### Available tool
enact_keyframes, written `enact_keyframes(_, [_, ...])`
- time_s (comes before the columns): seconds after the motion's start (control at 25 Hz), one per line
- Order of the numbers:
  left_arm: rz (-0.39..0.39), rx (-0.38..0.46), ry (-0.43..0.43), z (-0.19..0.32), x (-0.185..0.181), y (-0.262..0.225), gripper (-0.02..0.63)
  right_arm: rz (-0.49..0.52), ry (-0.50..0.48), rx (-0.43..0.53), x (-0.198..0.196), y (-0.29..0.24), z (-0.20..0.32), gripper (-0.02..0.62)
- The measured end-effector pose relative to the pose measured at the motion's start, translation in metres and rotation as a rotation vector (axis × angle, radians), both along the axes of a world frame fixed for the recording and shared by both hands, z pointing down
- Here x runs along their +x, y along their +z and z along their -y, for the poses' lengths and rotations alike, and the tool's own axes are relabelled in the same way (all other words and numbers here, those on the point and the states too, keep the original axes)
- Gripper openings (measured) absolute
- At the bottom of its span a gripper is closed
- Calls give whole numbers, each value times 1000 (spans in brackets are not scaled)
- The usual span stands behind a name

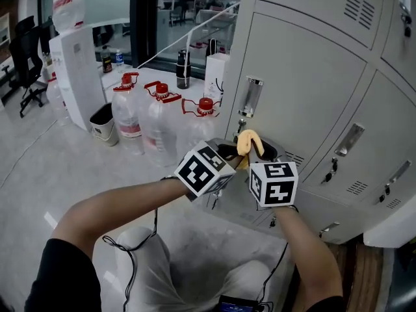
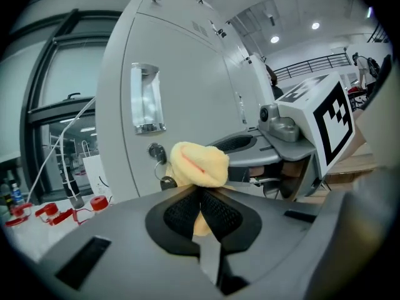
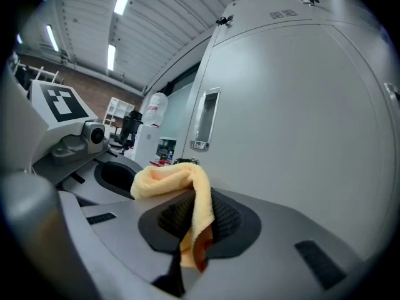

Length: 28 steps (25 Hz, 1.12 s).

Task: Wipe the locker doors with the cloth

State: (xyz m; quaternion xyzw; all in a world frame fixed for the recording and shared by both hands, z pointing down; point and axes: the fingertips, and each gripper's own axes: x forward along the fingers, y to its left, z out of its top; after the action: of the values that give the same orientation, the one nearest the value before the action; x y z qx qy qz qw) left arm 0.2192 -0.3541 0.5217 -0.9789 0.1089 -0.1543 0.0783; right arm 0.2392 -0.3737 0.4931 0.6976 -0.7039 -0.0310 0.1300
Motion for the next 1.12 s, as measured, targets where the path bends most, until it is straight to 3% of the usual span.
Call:
enact_keyframes(0.48, [13,11,-7,32,-25,11,20,-3,-15,6,-26,11,31,63])
enact_keyframes(0.88, [13,4,7,32,-20,12,20,-12,-9,17,-21,13,30,63])
enact_keyframes(1.12, [21,14,71,11,9,14,20,-16,38,24,6,13,7,63])
